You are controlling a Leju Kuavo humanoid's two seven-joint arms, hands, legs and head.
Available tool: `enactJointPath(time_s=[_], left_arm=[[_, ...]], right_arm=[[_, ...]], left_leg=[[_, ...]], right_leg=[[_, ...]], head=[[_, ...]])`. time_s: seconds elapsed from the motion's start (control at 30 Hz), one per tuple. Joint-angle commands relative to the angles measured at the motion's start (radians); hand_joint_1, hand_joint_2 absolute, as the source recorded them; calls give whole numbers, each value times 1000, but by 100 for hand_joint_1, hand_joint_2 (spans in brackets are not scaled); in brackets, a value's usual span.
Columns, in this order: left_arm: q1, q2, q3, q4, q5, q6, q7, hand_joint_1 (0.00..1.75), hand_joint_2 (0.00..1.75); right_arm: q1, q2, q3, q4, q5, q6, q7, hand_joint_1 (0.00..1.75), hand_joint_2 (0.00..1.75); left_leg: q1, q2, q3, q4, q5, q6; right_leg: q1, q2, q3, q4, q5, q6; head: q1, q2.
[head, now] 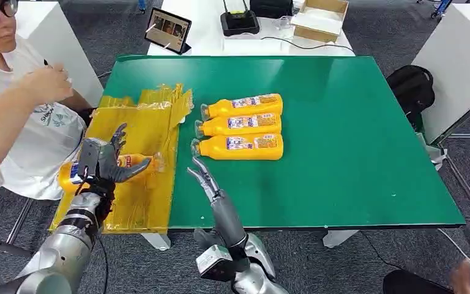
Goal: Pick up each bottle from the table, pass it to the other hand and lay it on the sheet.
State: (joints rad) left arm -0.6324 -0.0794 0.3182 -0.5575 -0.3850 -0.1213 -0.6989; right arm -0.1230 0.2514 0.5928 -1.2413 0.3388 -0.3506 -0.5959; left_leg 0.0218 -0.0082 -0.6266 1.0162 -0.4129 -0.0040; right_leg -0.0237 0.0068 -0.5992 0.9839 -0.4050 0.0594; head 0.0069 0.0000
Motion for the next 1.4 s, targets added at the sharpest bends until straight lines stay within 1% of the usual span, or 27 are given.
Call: enactJointPath(time_s=[0.03, 0.07, 0.13, 0.17, 0.23, 0.27, 0.3, 0.4, 0.43, 0.47, 0.53, 0.57, 0.6, 0.63, 0.67, 0.73, 0.8, 0.87, 0.9, 1.07, 1.1, 1.17, 1.2, 1.27, 1.3, 1.37, 1.4], left_arm=[[106, -117, -19, -316, 211, 40, 12, 0, 175], [106, -125, -5, -328, 254, 61, 1, 0, 175], [164, -153, -37, -446, 321, 95, 1, 0, 175], [192, -165, -60, -500, 346, 118, 1, 0, 175], [260, -182, -122, -607, 352, 195, 1, 0, 175], [276, -183, -140, -626, 365, 201, 1, 0, 175], [313, -186, -175, -675, 354, 251, 1, 0, 175], [376, -175, -241, -726, 304, 370, 1, 0, 175], [385, -174, -246, -719, 313, 369, 1, 0, 175], [385, -174, -246, -719, 313, 369, 1, 0, 175], [412, -169, -263, -694, 311, 396, 1, 0, 175], [423, -168, -270, -687, 316, 388, 8, 0, 175], [431, -166, -277, -689, 312, 393, 2, 0, 175], [441, -165, -283, -696, 302, 405, 1, 0, 175], [452, -165, -288, -706, 301, 410, 1, 0, 175], [478, -170, -296, -741, 280, 441, 1, 0, 175], [501, -174, -305, -769, 281, 440, 1, 0, 175], [529, -177, -321, -810, 279, 453, 1, 0, 175], [533, -178, -323, -814, 278, 454, 1, 0, 175], [533, -177, -324, -816, 278, 455, 1, 0, 175], [537, -177, -327, -825, 284, 453, 1, 0, 175], [546, -181, -329, -837, 295, 449, 1, 0, 175], [558, -185, -333, -858, 306, 445, 1, 0, 175], [582, -189, -357, -879, 297, 444, 1, 0, 175], [590, -189, -368, -881, 295, 440, 1, 0, 175], [601, -191, -385, -872, 299, 443, 1, 0, 175], [603, -189, -391, -865, 292, 444, 1, 0, 175]], right_arm=[[-16, -16, -18, 70, 5, -3, 9, 0, 0], [-14, -15, -20, 68, 4, -6, 10, 0, 0], [-5, -19, -30, 60, 5, -21, 12, 0, 0], [1, -21, -37, 55, 2, -24, 11, 0, 175], [16, -27, -58, 37, -4, -44, 7, 0, 175], [22, -28, -65, 31, -5, -48, 5, 0, 175], [33, -32, -80, 13, -6, -61, 0, 0, 175], [60, -40, -109, -33, -7, -76, -6, 0, 175], [70, -35, -120, -48, -9, -80, -6, 0, 175], [70, -35, -120, -48, -9, -80, -6, 0, 175], [104, -37, -152, -108, 2, -99, -5, 0, 175], [114, -42, -164, -124, 3, -106, -5, 0, 175], [123, -43, -176, -141, 4, -106, -4, 0, 175], [129, -43, -186, -150, 4, -108, -4, 0, 175], [136, -42, -198, -162, 4, -108, -2, 0, 175], [148, -39, -223, -177, 5, -118, -5, 0, 175], [155, -45, -234, -187, 6, -123, -6, 0, 175], [166, -50, -253, -198, 17, -133, -5, 0, 175], [167, -52, -256, -200, 17, -133, -6, 0, 175], [167, -50, -256, -200, 19, -133, -6, 0, 175], [168, -50, -259, -202, 25, -136, -6, 0, 175], [171, -55, -264, -208, 31, -139, -5, 0, 175], [175, -61, -272, -215, 46, -148, 1, 0, 175], [182, -76, -291, -236, 69, -155, 12, 0, 175], [183, -81, -297, -242, 82, -154, 20, 0, 175], [180, -97, -312, -243, 142, -130, 74, 0, 175], [172, -114, -312, -231, 168, -99, 116, 0, 175]], left_leg=[[0, 0, 1, -1, -1, 1], [1, -1, 3, -1, -2, 1], [1, -1, -1, 0, -1, 1], [1, -1, 1, -1, -2, 1], [0, 0, -3, 0, -2, 1], [1, 1, 0, 0, -3, 2], [0, 1, -1, -1, -2, 2], [1, 1, -5, 0, -3, 1], [0, 1, -7, -1, -2, 1], [0, 1, -3, -1, -4, 1], [0, 0, -6, -1, -2, 1], [0, 0, -4, -1, -4, 1], [0, 0, -6, -1, -3, 1], [0, 0, -7, -1, -2, 1], [0, 0, -4, -1, -4, 1], [0, 0, -8, -1, -3, 0], [0, 0, -5, 0, -4, 1], [0, 1, -8, -1, -3, 0], [0, 1, -5, 0, -4, 1], [0, 0, -8, -1, -3, 0], [0, 1, -5, -1, -4, 0], [0, 1, -8, -1, -3, 0], [1, 1, -5, 0, -4, 0], [0, 0, -8, 0, -3, 0], [0, 1, -5, 0, -4, 1], [0, 0, -8, -1, -3, 0], [0, 0, -4, -1, -4, 1]], right_leg=[[1, -1, 1, -1, -1, -2], [1, -2, 3, -2, -2, -3], [1, -2, 0, -1, -1, -2], [1, -2, 1, -1, -2, -3], [1, 0, -3, -1, -1, -1], [1, 0, 0, -2, -2, -2], [0, -1, -1, -2, -2, -2], [1, -1, -5, -1, -2, -2], [1, -1, -6, -1, -2, -2], [0, -2, -3, -2, -4, -2], [0, -2, -6, -2, -2, -2], [0, -2, -3, -2, -3, -2], [0, -2, -5, -2, -3, -2], [0, -1, -7, -2, -2, -1], [0, -2, -4, -2, -3, -3], [0, -1, -8, -2, -2, -1], [1, -1, -5, -2, -3, -2], [0, -1, -8, -2, -2, -1], [1, -1, -5, -2, -3, -2], [0, -1, -8, -2, -2, -1], [1, -1, -4, -2, -3, -3], [0, -1, -8, -2, -2, -2], [1, -1, -5, -2, -3, -3], [0, -1, -8, -2, -2, -1], [1, -1, -5, -2, -3, -2], [0, -1, -7, -2, -2, -1], [0, -2, -3, -3, -3, -2]], head=[[0, 0], [0, 0], [0, 0], [0, 0], [0, 0], [0, 0], [0, 0], [0, 0], [0, 0], [0, 0], [0, 0], [0, 0], [0, 0], [0, 0], [0, 0], [0, 0], [0, 0], [0, 0], [0, 0], [0, 0], [0, 0], [0, 0], [0, 0], [0, 0], [0, 0], [0, 0], [0, 0]])
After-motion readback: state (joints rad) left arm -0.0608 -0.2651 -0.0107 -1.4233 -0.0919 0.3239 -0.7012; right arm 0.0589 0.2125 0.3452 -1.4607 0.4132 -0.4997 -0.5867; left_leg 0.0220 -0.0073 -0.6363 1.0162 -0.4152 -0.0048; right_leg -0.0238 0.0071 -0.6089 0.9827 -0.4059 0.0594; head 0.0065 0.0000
